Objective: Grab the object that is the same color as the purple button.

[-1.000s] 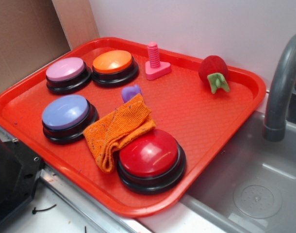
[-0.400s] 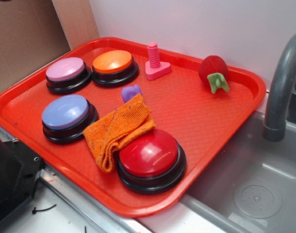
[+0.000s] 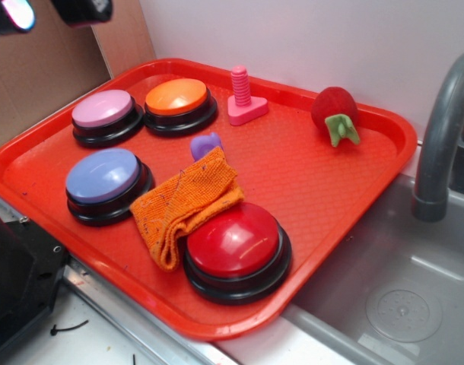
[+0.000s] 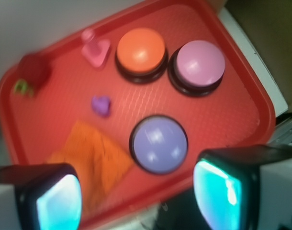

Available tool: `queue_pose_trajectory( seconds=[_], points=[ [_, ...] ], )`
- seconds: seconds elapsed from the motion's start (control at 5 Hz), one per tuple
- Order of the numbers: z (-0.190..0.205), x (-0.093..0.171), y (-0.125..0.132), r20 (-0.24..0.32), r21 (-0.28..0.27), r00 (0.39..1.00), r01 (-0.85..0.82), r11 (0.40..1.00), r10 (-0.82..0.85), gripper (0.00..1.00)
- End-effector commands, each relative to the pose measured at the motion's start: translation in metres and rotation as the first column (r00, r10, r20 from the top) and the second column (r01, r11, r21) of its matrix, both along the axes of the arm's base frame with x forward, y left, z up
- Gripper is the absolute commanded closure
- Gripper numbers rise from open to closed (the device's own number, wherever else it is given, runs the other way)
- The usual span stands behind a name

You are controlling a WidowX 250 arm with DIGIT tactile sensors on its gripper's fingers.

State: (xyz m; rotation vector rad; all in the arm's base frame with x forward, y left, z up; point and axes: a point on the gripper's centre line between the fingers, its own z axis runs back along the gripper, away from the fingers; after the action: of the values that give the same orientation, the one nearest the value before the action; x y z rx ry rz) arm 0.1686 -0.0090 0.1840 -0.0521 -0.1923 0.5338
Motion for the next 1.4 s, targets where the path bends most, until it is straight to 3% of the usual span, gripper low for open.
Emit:
queue_pose_trajectory(
  seconds=[0.0, 0.4, 0.8, 1.0, 1.2],
  points=[
    [-0.048, 0.049, -0.009, 0.012, 0.022, 1.0, 0.006, 1.0, -0.006, 0.0],
    [-0.116, 0.079, -0.024, -0.04, 0.008, 0.994, 0.101, 0.995, -0.1, 0.0],
    [-0.152, 0.089, -0.013, -0.138, -0.098, 0.978, 0.145, 0.985, -0.158, 0.0],
    [-0.152, 0.083, -0.017, -0.11, -0.098, 0.979, 0.161, 0.982, -0.171, 1.0],
    [-0.146, 0.08, -0.017, -0.094, -0.092, 0.985, 0.134, 0.987, -0.143, 1.0]
  ],
)
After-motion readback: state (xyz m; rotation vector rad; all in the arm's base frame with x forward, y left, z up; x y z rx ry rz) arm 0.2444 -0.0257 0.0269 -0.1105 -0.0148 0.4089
